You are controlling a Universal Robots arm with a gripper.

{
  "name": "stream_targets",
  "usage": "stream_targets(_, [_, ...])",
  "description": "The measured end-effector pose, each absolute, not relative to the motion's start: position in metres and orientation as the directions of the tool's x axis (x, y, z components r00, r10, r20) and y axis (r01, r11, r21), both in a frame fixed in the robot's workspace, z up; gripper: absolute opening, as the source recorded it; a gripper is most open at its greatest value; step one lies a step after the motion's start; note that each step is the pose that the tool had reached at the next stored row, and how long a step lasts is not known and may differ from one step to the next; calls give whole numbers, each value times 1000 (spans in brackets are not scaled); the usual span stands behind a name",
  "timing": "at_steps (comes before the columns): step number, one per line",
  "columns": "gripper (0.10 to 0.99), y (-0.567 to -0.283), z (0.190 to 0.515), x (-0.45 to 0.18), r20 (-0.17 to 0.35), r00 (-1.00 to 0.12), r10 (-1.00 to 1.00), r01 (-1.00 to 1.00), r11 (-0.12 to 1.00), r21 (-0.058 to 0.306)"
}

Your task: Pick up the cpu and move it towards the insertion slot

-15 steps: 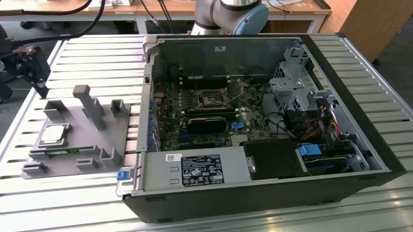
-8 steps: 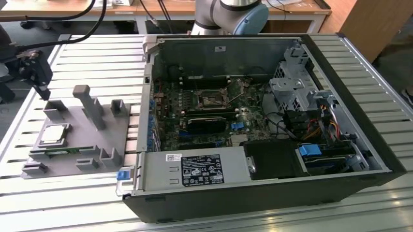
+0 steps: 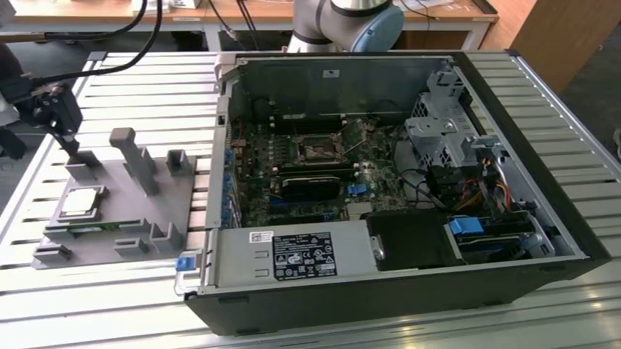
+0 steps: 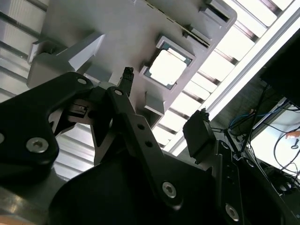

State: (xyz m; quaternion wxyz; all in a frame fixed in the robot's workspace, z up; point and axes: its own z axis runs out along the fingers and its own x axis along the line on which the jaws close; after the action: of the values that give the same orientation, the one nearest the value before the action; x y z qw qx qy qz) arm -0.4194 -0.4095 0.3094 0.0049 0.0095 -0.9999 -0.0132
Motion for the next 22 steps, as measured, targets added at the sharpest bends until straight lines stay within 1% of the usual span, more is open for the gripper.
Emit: stream_targets(22, [706,-410,275,-422,13,-1000,-19,-19,999,27])
